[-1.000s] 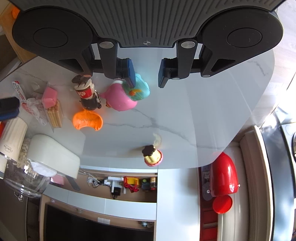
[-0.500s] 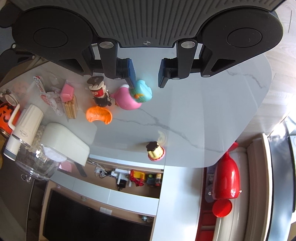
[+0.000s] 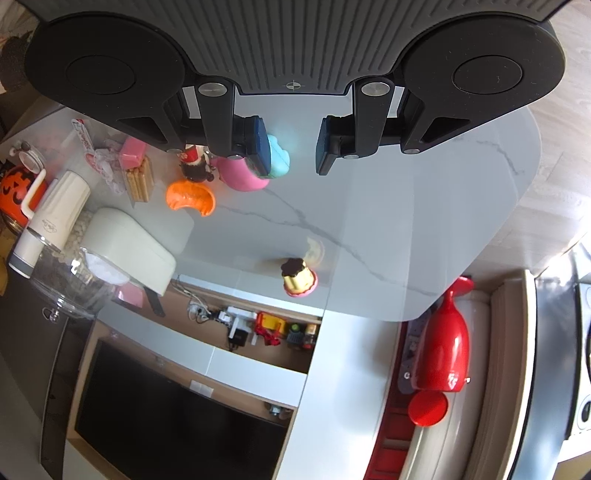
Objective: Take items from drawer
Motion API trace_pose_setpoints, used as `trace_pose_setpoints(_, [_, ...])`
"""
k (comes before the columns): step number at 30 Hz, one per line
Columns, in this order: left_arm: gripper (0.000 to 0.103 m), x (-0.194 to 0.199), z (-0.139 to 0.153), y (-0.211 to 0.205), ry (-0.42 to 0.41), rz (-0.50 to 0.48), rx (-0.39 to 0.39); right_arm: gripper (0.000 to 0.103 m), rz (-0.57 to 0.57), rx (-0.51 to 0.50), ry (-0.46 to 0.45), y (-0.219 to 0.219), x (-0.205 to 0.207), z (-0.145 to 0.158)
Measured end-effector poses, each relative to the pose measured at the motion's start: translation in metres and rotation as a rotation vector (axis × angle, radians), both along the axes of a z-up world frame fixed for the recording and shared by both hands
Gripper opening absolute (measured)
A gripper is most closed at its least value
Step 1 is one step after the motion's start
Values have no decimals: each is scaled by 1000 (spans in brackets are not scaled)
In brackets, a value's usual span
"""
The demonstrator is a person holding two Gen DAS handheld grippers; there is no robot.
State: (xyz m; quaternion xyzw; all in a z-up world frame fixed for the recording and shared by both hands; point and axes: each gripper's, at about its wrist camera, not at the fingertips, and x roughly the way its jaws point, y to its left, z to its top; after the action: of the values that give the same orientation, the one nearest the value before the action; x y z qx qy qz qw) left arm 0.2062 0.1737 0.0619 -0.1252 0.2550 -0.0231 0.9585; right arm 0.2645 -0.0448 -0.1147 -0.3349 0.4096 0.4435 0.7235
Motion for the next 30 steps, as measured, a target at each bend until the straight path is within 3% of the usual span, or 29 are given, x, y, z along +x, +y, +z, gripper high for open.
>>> trace_pose_setpoints(2, [29,2,-3,2,15,14,-13,67,-30,12,77,0,9,1])
trace_pose_setpoints(3, [29,3,-3,4,19,19,-26,43,-25,13,130,0,10,4])
trace_pose_setpoints(4, [29,4,-3,4,20,23,-36,36,-8,-4,144,2,6,8])
trace_pose_setpoints(9, [29,2,1,2,3,37,-26,36,107,-78,4,9,-38,43])
trace_pose_setpoints(16, [29,-4,0,6,15,45,-47,35,-29,228,-68,1,-42,179])
trace_pose_setpoints(17, [29,-6,-1,6,19,43,-49,30,-60,264,-81,4,-37,191])
trace_pose_setpoints(18, [29,-7,-1,6,22,40,-48,18,-89,290,-96,5,-30,201])
trace_pose_setpoints(20, [29,-8,-2,6,29,28,-44,15,-141,320,-173,7,-12,217])
trace_pose_setpoints(23, [29,-6,-3,6,46,25,-55,15,-184,284,-301,22,8,217])
trace_pose_setpoints(26, [29,-6,1,6,29,28,-68,15,-175,313,-198,2,10,223])
trace_pose_setpoints(30, [29,-5,3,-3,22,-8,-71,19,-45,255,-167,-17,-33,216])
